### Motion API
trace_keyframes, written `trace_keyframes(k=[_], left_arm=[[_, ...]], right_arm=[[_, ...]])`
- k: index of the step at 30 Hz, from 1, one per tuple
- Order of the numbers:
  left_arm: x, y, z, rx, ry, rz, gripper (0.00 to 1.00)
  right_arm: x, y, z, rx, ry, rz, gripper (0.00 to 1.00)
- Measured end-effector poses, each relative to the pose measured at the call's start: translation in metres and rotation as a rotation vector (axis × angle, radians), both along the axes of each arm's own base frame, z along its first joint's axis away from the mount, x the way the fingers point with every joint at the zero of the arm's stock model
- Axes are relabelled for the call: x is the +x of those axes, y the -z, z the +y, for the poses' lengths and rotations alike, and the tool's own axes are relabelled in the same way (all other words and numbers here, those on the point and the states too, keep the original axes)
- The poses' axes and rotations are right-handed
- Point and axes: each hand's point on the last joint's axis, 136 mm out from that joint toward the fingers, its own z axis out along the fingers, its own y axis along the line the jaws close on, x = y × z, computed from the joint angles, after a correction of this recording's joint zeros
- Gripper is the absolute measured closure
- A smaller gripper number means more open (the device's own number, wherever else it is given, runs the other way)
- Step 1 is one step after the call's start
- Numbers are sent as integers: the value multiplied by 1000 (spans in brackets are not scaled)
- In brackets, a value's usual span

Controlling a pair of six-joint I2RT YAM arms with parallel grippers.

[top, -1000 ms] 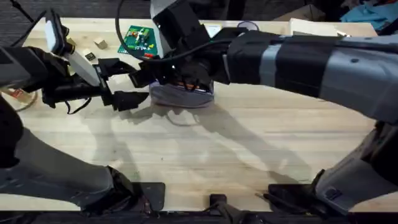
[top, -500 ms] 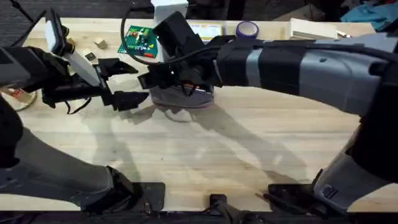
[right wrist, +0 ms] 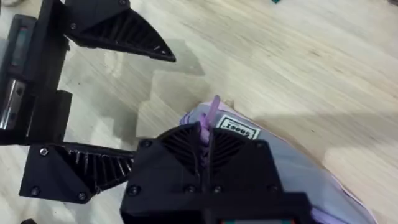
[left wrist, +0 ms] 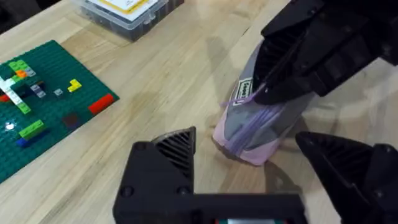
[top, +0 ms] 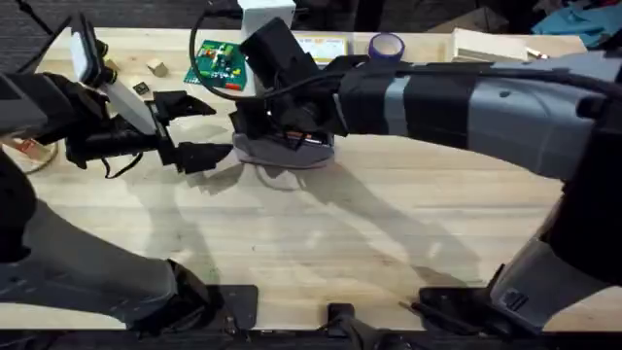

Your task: Unzip the bag, pick up the pens from the table one at a time and place them inside, then zip the bag closed.

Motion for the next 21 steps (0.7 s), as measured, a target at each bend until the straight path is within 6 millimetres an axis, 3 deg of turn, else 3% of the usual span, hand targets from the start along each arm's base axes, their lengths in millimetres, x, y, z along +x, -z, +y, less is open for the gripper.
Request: trace_keyframes(k=[11, 21], left_arm=[[0, 0, 0, 0, 0, 0, 8], [0, 0, 0, 0, 0, 1, 7]], right_arm=[[1, -4, 2, 6, 0, -5, 970], [-2, -33, -2, 38, 0, -34, 970]])
